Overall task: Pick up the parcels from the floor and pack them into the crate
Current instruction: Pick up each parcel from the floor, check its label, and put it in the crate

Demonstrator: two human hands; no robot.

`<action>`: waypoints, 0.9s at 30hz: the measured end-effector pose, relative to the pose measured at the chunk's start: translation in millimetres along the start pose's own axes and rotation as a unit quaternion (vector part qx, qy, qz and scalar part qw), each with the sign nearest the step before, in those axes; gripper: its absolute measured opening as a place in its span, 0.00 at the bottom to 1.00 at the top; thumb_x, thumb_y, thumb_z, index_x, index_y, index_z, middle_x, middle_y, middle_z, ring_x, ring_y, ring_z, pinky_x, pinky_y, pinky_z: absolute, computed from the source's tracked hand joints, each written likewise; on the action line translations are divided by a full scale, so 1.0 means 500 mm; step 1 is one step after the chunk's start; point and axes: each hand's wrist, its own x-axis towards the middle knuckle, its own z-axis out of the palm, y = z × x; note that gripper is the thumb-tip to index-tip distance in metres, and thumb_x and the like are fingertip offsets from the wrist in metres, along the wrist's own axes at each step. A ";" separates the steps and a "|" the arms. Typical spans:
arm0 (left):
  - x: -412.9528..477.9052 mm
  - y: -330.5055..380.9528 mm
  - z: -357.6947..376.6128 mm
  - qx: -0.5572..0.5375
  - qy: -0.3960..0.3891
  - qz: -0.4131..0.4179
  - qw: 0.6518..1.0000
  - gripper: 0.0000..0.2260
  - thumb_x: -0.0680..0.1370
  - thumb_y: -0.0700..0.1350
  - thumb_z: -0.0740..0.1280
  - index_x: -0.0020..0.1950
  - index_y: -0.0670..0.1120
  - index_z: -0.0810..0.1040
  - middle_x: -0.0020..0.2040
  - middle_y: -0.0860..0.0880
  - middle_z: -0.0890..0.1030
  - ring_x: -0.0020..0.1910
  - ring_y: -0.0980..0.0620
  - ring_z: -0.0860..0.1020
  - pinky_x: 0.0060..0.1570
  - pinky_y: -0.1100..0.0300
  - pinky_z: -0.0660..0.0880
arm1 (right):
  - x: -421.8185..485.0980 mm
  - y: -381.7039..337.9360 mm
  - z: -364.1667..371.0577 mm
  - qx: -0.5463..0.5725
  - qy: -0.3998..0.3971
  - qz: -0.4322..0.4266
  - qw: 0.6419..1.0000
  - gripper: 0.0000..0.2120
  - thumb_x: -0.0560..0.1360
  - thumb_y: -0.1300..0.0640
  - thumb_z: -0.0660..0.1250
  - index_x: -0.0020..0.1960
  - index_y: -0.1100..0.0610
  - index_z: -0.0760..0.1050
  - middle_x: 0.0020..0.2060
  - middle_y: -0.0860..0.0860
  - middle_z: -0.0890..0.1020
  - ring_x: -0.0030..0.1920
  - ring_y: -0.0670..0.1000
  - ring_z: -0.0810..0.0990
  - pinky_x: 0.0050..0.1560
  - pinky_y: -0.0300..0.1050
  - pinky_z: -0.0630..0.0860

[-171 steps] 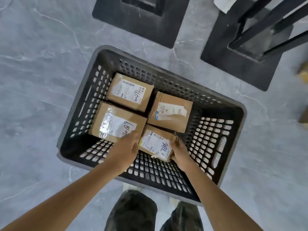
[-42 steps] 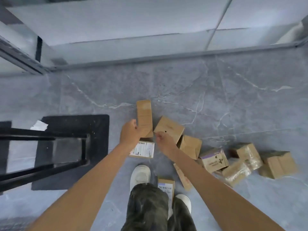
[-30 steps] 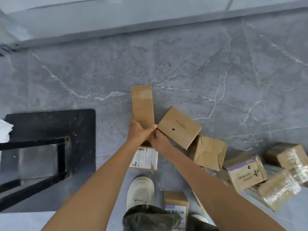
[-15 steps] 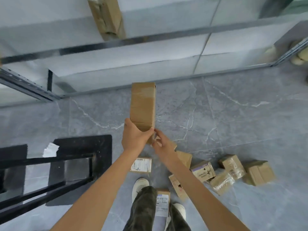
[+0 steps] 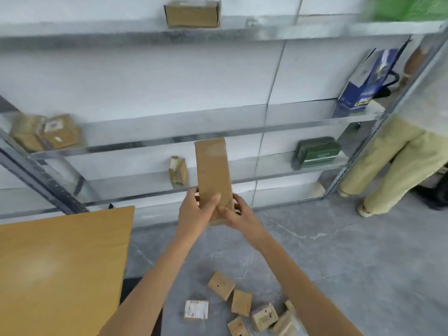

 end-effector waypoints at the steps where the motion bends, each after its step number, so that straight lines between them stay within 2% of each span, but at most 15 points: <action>1: -0.009 0.031 -0.023 -0.039 -0.008 -0.007 0.999 0.15 0.77 0.54 0.66 0.59 0.49 0.72 0.53 0.50 0.79 0.48 0.51 0.77 0.46 0.58 0.75 | -0.022 -0.036 -0.002 0.028 0.007 -0.008 1.000 0.22 0.73 0.50 0.72 0.65 0.49 0.70 0.58 0.55 0.79 0.53 0.48 0.81 0.53 0.44 0.80; 3: -0.032 0.086 -0.067 -0.137 -0.020 -0.034 0.990 0.10 0.79 0.53 0.62 0.57 0.49 0.72 0.57 0.45 0.79 0.51 0.48 0.78 0.55 0.47 0.77 | -0.073 -0.099 -0.007 0.081 0.000 -0.011 0.997 0.27 0.71 0.46 0.72 0.67 0.51 0.70 0.60 0.55 0.79 0.58 0.51 0.80 0.59 0.51 0.78; 4: -0.049 0.108 -0.088 -0.170 -0.029 -0.050 0.984 0.12 0.79 0.53 0.62 0.59 0.47 0.71 0.58 0.44 0.79 0.52 0.47 0.78 0.56 0.46 0.76 | -0.100 -0.124 -0.006 0.114 -0.015 -0.012 0.993 0.25 0.73 0.47 0.70 0.67 0.52 0.70 0.61 0.56 0.78 0.60 0.53 0.79 0.61 0.53 0.77; 7: -0.114 0.154 -0.151 -0.268 -0.141 -0.097 0.948 0.27 0.72 0.58 0.71 0.65 0.44 0.72 0.54 0.46 0.80 0.51 0.48 0.79 0.55 0.47 0.75 | -0.184 -0.162 -0.003 0.200 -0.093 -0.005 0.975 0.20 0.79 0.49 0.61 0.67 0.58 0.72 0.65 0.59 0.75 0.66 0.57 0.74 0.65 0.59 0.72; 9: -0.175 0.167 -0.190 -0.330 -0.243 -0.096 0.907 0.20 0.71 0.54 0.70 0.57 0.43 0.79 0.50 0.44 0.83 0.48 0.48 0.81 0.55 0.50 0.75 | -0.246 -0.165 0.008 0.189 -0.132 -0.011 0.973 0.24 0.80 0.46 0.58 0.69 0.59 0.70 0.67 0.60 0.73 0.68 0.58 0.72 0.67 0.60 0.70; 11: -0.231 0.162 -0.221 -0.327 -0.279 -0.066 0.900 0.20 0.71 0.50 0.70 0.58 0.40 0.79 0.51 0.42 0.83 0.46 0.47 0.82 0.53 0.50 0.76 | -0.309 -0.166 0.024 0.166 -0.115 -0.022 0.979 0.28 0.76 0.43 0.65 0.69 0.59 0.70 0.67 0.60 0.73 0.68 0.58 0.72 0.66 0.60 0.71; 13: -0.274 0.148 -0.244 -0.311 -0.245 -0.027 0.918 0.26 0.69 0.49 0.72 0.65 0.41 0.74 0.52 0.42 0.82 0.46 0.46 0.83 0.46 0.51 0.79 | -0.372 -0.174 0.042 0.133 -0.059 -0.048 0.988 0.30 0.71 0.40 0.69 0.67 0.55 0.73 0.64 0.60 0.75 0.64 0.58 0.76 0.63 0.57 0.74; 14: -0.297 0.140 -0.255 -0.295 -0.221 -0.013 0.930 0.30 0.67 0.49 0.74 0.67 0.44 0.71 0.54 0.43 0.82 0.47 0.47 0.83 0.45 0.52 0.80 | -0.400 -0.179 0.054 0.114 -0.032 -0.062 0.991 0.28 0.71 0.39 0.68 0.66 0.53 0.73 0.63 0.59 0.77 0.62 0.57 0.77 0.62 0.56 0.75; 16: -0.347 0.124 -0.276 -0.259 -0.179 0.010 0.949 0.34 0.66 0.50 0.76 0.69 0.53 0.67 0.57 0.48 0.81 0.51 0.51 0.82 0.50 0.51 0.80 | -0.451 -0.187 0.085 0.091 -0.016 -0.072 0.993 0.25 0.74 0.39 0.65 0.68 0.47 0.69 0.60 0.55 0.79 0.60 0.54 0.79 0.61 0.56 0.76; 17: -0.373 0.115 -0.285 -0.238 -0.161 0.028 0.958 0.33 0.68 0.49 0.76 0.69 0.55 0.65 0.57 0.51 0.81 0.52 0.54 0.82 0.51 0.54 0.80 | -0.473 -0.190 0.103 0.068 -0.023 -0.076 0.995 0.25 0.75 0.39 0.64 0.69 0.44 0.67 0.60 0.52 0.80 0.60 0.52 0.79 0.61 0.55 0.76; 20: -0.456 0.114 -0.304 -0.219 -0.150 0.087 0.960 0.27 0.74 0.48 0.70 0.68 0.59 0.60 0.55 0.61 0.76 0.47 0.69 0.79 0.40 0.70 0.76 | -0.533 -0.191 0.162 0.010 -0.022 -0.092 0.996 0.25 0.73 0.40 0.66 0.68 0.41 0.66 0.58 0.48 0.81 0.56 0.47 0.81 0.59 0.51 0.77; 21: -0.479 0.114 -0.310 -0.223 -0.152 0.091 0.959 0.26 0.75 0.51 0.68 0.69 0.59 0.60 0.56 0.61 0.75 0.48 0.70 0.78 0.39 0.71 0.75 | -0.550 -0.186 0.175 0.037 -0.015 -0.093 0.995 0.23 0.74 0.43 0.66 0.68 0.43 0.68 0.58 0.49 0.81 0.57 0.48 0.81 0.60 0.52 0.77; 23: -0.516 0.117 -0.327 -0.238 -0.137 0.076 0.958 0.24 0.76 0.57 0.64 0.69 0.56 0.62 0.61 0.56 0.75 0.53 0.66 0.77 0.42 0.69 0.74 | -0.587 -0.175 0.185 0.142 -0.024 -0.082 0.986 0.23 0.75 0.47 0.64 0.69 0.50 0.69 0.61 0.54 0.80 0.60 0.53 0.79 0.62 0.57 0.75; 25: -0.547 0.113 -0.347 -0.244 -0.113 0.057 0.962 0.27 0.75 0.58 0.65 0.70 0.53 0.62 0.64 0.52 0.74 0.57 0.60 0.74 0.46 0.65 0.72 | -0.627 -0.165 0.180 0.224 -0.081 -0.071 0.969 0.26 0.76 0.46 0.64 0.71 0.55 0.67 0.65 0.58 0.76 0.65 0.58 0.75 0.65 0.62 0.71; 27: -0.581 0.110 -0.362 -0.240 -0.150 0.043 0.958 0.30 0.72 0.57 0.69 0.71 0.53 0.62 0.64 0.51 0.74 0.59 0.56 0.75 0.52 0.60 0.75 | -0.661 -0.156 0.171 0.247 -0.148 -0.062 0.956 0.31 0.74 0.43 0.67 0.73 0.55 0.65 0.68 0.59 0.73 0.69 0.61 0.71 0.68 0.64 0.67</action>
